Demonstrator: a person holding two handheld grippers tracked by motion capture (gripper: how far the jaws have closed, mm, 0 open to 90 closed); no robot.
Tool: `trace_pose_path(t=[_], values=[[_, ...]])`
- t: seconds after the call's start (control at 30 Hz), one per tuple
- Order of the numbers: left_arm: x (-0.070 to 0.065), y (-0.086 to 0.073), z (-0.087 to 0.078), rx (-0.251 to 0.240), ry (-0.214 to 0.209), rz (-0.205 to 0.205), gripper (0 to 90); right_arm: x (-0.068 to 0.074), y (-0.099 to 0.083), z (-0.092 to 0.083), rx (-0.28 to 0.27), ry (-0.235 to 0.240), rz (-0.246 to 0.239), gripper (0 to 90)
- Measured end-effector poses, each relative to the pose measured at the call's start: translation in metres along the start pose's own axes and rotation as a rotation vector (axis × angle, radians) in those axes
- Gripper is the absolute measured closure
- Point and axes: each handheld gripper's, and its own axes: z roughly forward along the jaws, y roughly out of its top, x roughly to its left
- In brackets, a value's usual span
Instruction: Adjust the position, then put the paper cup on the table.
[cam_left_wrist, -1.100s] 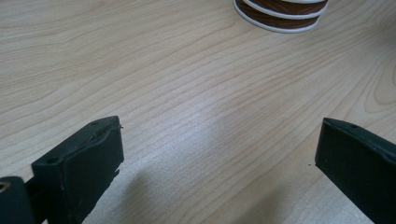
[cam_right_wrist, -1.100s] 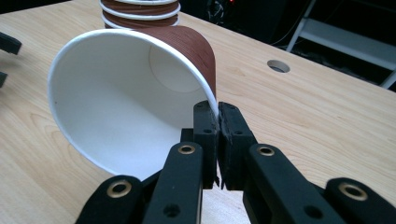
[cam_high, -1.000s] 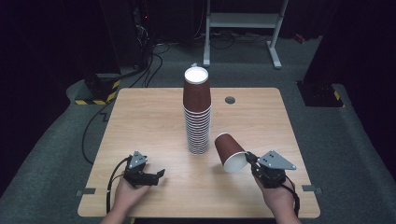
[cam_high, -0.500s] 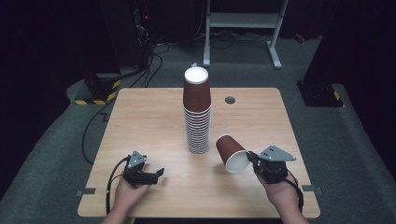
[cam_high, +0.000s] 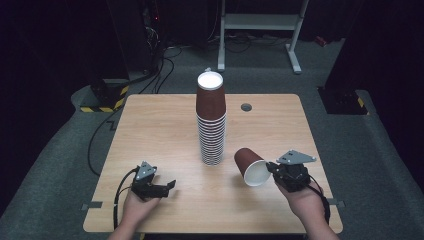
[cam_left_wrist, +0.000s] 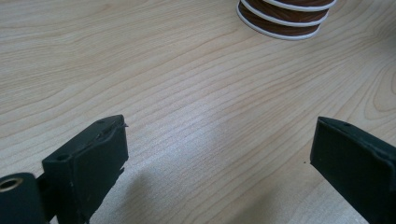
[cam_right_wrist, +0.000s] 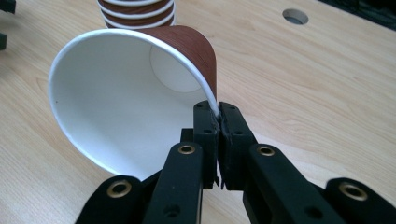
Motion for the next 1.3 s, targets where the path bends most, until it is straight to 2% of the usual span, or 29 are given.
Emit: trace_pose_path(t=[0.23,0.4,0.57,0.67,1.13,1.3], values=[[0.0,0.0,0.0,0.004,0.001,-0.003,5.4,-0.006,0.003,-0.002,0.059,0.012,0.019,86.3],[0.001,0.001,0.001,0.011,-0.002,-0.009,5.8,-0.012,0.009,-0.001,0.12,0.04,0.025,86.3],[-0.001,0.0,0.001,0.01,0.002,0.013,6.1,-0.017,0.016,0.0,0.162,0.048,0.027,86.3],[0.0,0.0,0.0,0.006,-0.007,0.009,6.1,-0.018,0.019,0.002,0.199,0.057,0.031,86.3],[0.001,-0.001,0.0,0.003,-0.019,-0.008,6.1,-0.012,0.033,0.008,0.348,0.079,-0.023,86.3],[0.001,-0.001,0.0,0.005,-0.017,-0.007,6.1,-0.012,0.033,0.012,0.394,0.083,-0.025,86.3]])
